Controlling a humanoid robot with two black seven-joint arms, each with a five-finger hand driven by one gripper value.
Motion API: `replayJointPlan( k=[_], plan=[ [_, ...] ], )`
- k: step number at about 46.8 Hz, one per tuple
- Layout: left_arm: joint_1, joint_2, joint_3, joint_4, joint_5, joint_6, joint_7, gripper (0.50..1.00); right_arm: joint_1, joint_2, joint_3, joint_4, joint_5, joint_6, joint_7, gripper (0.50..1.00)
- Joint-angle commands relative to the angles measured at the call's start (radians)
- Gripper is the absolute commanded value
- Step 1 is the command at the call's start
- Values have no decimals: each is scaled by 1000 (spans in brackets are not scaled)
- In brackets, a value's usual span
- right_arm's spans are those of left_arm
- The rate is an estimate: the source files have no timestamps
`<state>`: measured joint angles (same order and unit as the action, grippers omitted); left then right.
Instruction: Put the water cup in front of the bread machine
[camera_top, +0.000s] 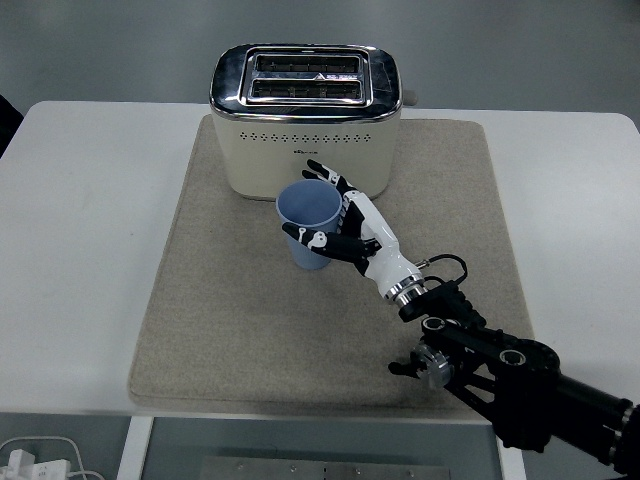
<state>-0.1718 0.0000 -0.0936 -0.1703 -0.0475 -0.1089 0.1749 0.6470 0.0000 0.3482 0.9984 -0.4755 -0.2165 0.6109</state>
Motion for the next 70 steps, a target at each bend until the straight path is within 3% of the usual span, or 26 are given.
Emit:
replayJointPlan(
  k=[1, 49, 70],
  plan=[
    [0, 0, 0, -1, 0, 0, 0, 1000, -1, 0, 0, 0, 0, 0, 0, 930],
    [0, 0, 0, 5, 0, 0, 0, 1000, -15, -14, -1, 0, -2, 3, 0, 930],
    [-2, 0, 3, 0, 0, 0, 0, 1000, -35, -55, 0, 12, -3, 8, 0, 930]
  ],
)
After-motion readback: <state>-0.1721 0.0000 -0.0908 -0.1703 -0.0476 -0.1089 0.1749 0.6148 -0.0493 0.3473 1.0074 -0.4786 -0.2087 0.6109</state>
